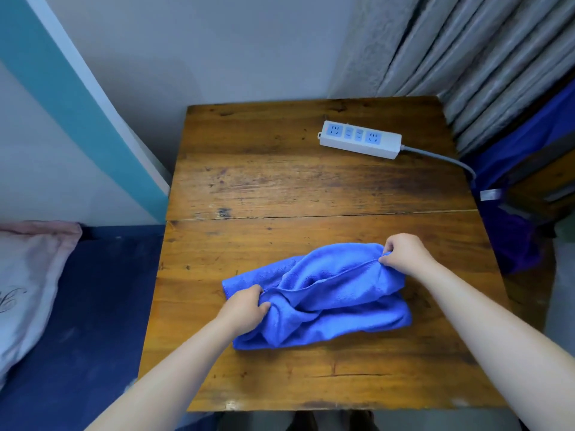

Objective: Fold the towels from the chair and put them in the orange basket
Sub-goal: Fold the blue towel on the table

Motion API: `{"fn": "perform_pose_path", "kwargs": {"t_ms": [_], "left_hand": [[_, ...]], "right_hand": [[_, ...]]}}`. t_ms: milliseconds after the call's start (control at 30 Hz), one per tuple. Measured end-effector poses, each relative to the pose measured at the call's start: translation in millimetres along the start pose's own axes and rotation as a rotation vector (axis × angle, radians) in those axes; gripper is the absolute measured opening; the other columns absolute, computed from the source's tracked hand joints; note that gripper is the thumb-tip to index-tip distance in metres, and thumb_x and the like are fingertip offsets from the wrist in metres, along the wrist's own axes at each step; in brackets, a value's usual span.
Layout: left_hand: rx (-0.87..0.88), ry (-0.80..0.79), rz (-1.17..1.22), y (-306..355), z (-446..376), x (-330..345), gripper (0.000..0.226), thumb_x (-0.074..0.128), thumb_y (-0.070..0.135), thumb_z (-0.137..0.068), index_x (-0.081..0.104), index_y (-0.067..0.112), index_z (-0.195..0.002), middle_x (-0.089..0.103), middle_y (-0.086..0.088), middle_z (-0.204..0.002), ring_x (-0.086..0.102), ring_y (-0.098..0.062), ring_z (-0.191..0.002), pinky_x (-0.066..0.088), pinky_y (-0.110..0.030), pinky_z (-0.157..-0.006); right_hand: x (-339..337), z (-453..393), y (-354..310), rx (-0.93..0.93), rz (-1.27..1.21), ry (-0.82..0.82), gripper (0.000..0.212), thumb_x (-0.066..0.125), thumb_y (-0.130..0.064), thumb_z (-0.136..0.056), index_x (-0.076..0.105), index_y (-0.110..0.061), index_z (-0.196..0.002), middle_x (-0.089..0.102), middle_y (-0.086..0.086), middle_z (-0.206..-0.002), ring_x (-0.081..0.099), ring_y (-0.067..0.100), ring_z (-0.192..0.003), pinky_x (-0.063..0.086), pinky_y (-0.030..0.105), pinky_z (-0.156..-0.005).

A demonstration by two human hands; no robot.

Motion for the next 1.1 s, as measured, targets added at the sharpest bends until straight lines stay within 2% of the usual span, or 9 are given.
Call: {"fn": "perform_pose_path", "kwargs": {"t_ms": [167, 300, 400, 567, 667, 767, 867, 1000, 1100], "left_hand": [[0.068, 0.047, -0.058, 3.1, 10.0, 13.4, 0.04, 0.043, 0.025, -0.094, 0.024, 0.023, -0.059, 0.038, 0.008, -0.064, 0.045, -0.023, -0.08, 0.029, -0.025, -0.065], [0.16, 0.031, -0.11, -0.4, 17.4, 24.9, 0.019, 0.047, 0.029, -0.092, 0.056, 0.018, -0.08, 0.037, 0.008, -0.079, 0.042, -0.019, -0.086, 0.034, -0.025, -0.07], [0.231, -0.012, -0.146, -1.6, 18.9, 28.6, 0.024, 0.049, 0.026, -0.092, 0.063, 0.008, -0.099, 0.05, -0.001, -0.113, 0.048, -0.021, -0.11, 0.042, -0.027, -0.085], [0.228, 0.054, -0.134, -0.7, 18.6, 23.2, 0.04, 0.047, 0.024, -0.092, 0.027, 0.023, -0.057, 0.032, 0.013, -0.066, 0.041, -0.018, -0.083, 0.033, -0.028, -0.068], [0.219, 0.237, -0.031, -4.5, 17.5, 15.2, 0.035, 0.047, 0.02, -0.088, 0.041, 0.016, -0.054, 0.047, 0.004, -0.067, 0.051, -0.027, -0.085, 0.034, -0.028, -0.066], [0.197, 0.324, -0.067, -11.7, 8.8, 11.1, 0.029, 0.053, 0.018, -0.081, 0.066, -0.005, -0.07, 0.065, -0.019, -0.097, 0.06, -0.038, -0.098, 0.05, -0.038, -0.076], [0.079, 0.235, -0.283, -9.2, 5.8, 12.0, 0.033, 0.043, 0.024, -0.095, 0.063, 0.001, -0.105, 0.049, -0.012, -0.13, 0.045, -0.03, -0.12, 0.045, -0.035, -0.087], [0.057, 0.185, -0.426, -7.8, 5.8, 12.2, 0.035, 0.036, 0.028, -0.096, 0.06, 0.007, -0.112, 0.05, -0.01, -0.124, 0.046, -0.029, -0.116, 0.044, -0.034, -0.087], [0.085, 0.194, -0.402, -14.3, 6.4, 9.9, 0.035, 0.037, 0.027, -0.096, 0.063, 0.005, -0.105, 0.054, -0.012, -0.114, 0.05, -0.028, -0.11, 0.042, -0.032, -0.085]], "right_hand": [[3.9, 34.3, 5.1, -0.306, -0.154, 0.195, 0.006, 0.069, 0.007, -0.07, 0.066, 0.003, -0.067, 0.068, 0.02, -0.089, 0.063, 0.028, -0.088, 0.037, 0.022, -0.072], [27.3, 67.3, 28.2, -0.544, -0.101, 0.244, 0.023, 0.08, 0.014, -0.047, 0.062, -0.002, -0.05, 0.068, 0.018, -0.073, 0.07, 0.028, -0.069, 0.035, 0.009, -0.065], [37.8, 86.2, 38.1, -0.666, 0.008, 0.188, 0.017, 0.075, -0.006, -0.05, 0.059, -0.011, -0.05, 0.069, 0.009, -0.076, 0.069, 0.027, -0.067, 0.051, 0.024, -0.064], [35.4, 109.1, 29.9, -0.739, 0.114, 0.25, 0.017, 0.077, -0.006, -0.051, 0.061, -0.011, -0.051, 0.07, 0.007, -0.082, 0.063, 0.018, -0.081, 0.051, 0.025, -0.064], [38.7, 112.8, 23.5, -0.741, 0.116, 0.339, 0.009, 0.064, -0.008, -0.061, 0.061, -0.008, -0.053, 0.071, 0.007, -0.083, 0.051, 0.016, -0.088, 0.049, 0.026, -0.071], [43.0, 109.0, 25.3, -0.732, 0.148, 0.339, 0.009, 0.066, -0.008, -0.062, 0.062, -0.009, -0.054, 0.071, 0.007, -0.081, 0.065, 0.024, -0.082, 0.051, 0.027, -0.072], [46.2, 106.9, 27.8, -0.763, 0.213, 0.236, 0.026, 0.086, -0.003, -0.046, 0.063, -0.011, -0.056, 0.072, 0.005, -0.08, 0.071, 0.023, -0.071, 0.055, 0.032, -0.068], [46.6, 105.3, 29.7, -0.74, 0.104, 0.17, 0.03, 0.086, -0.002, -0.046, 0.059, -0.012, -0.054, 0.073, 0.008, -0.086, 0.071, 0.022, -0.07, 0.055, 0.025, -0.063], [39.4, 104.7, 26.7, -0.668, -0.042, 0.124, 0.021, 0.076, -0.009, -0.059, 0.055, -0.013, -0.054, 0.071, 0.008, -0.101, 0.062, 0.009, -0.062, 0.038, 0.008, -0.062]]}}
Point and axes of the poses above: each hand's wrist, its own z-axis away from the middle knuckle, its own x-axis out of the palm, y = z × x, the point moved 2 cm from there along -z, towards the middle knuckle
